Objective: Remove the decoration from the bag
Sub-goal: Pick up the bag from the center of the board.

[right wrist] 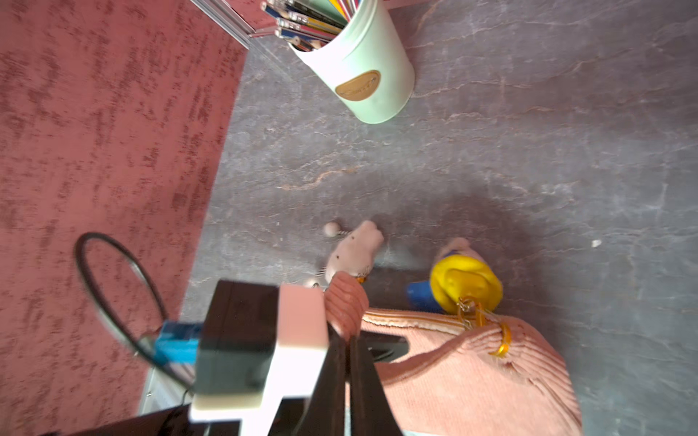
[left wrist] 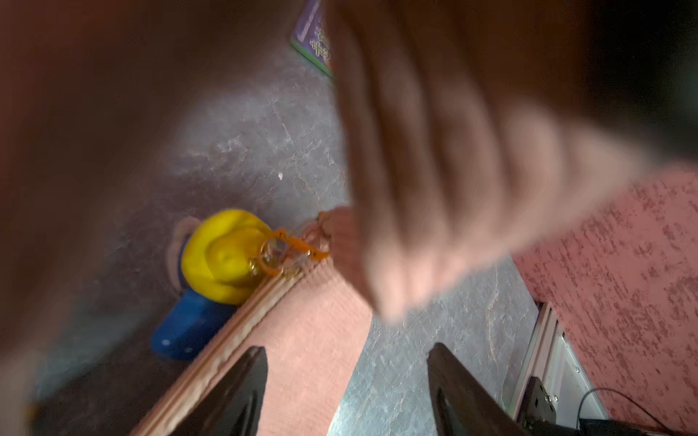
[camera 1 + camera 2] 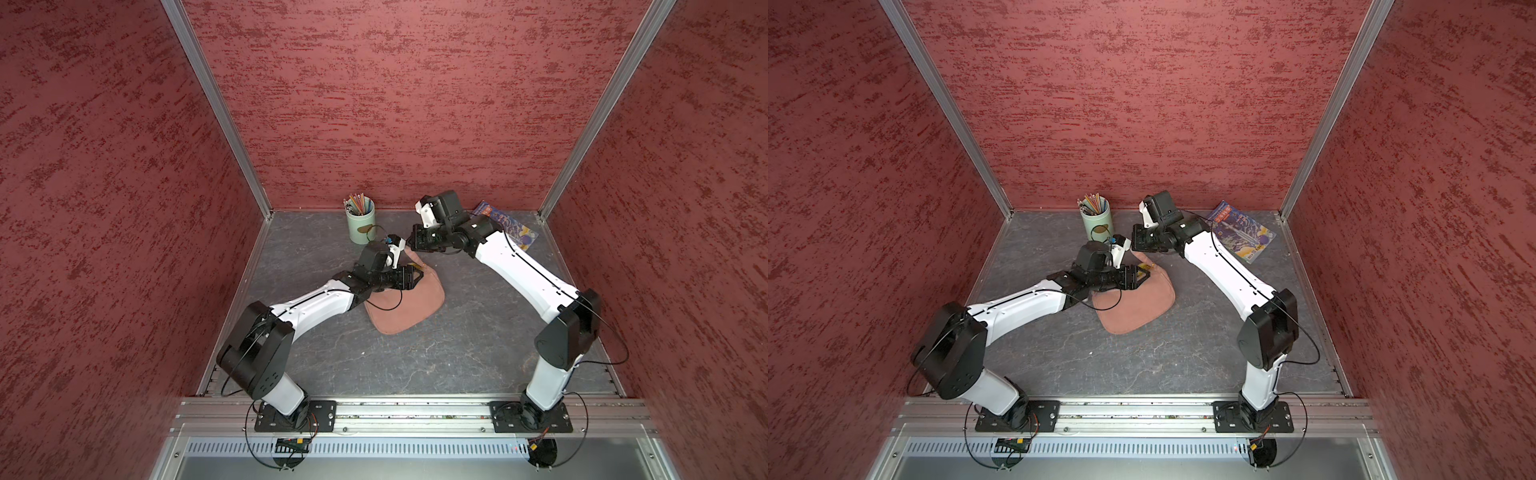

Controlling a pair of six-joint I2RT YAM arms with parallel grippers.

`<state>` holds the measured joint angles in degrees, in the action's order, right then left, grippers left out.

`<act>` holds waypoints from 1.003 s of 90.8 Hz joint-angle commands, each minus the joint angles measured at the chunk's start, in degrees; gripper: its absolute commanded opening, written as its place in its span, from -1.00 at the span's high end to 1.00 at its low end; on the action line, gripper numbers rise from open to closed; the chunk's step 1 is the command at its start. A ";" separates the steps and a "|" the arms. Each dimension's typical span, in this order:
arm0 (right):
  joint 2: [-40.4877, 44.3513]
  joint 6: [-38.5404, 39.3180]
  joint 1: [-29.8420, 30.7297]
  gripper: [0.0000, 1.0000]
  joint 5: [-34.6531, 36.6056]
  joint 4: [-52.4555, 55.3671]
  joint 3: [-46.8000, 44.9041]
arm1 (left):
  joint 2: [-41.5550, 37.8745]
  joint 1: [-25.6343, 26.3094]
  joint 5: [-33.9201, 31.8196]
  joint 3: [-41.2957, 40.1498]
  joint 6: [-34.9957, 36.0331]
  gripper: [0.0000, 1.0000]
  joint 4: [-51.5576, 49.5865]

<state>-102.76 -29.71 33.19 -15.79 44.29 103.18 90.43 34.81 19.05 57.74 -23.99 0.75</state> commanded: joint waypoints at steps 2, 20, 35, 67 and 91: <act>2.61 -4.04 0.23 0.85 -6.10 -4.03 -0.98 | 1.32 0.27 -0.05 2.61 2.01 -0.37 4.26; 4.16 -5.20 0.37 0.85 -9.19 -4.63 -1.95 | 3.15 0.23 -0.52 4.03 2.85 -0.27 4.43; 4.60 -6.15 0.34 0.86 -12.42 -5.89 -2.10 | 3.54 0.26 1.29 5.04 3.93 -0.23 4.54; 3.76 -7.06 0.38 0.86 -14.89 -7.93 -1.31 | 5.65 0.17 4.65 8.95 3.66 0.08 -4.66; 6.32 -5.23 0.25 0.43 -13.80 -11.16 -5.23 | 4.24 -1.87 0.66 9.64 -2.87 0.85 -9.75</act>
<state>-100.51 -36.36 32.42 -26.39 41.30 99.83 94.61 33.19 21.50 66.43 -23.79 -3.07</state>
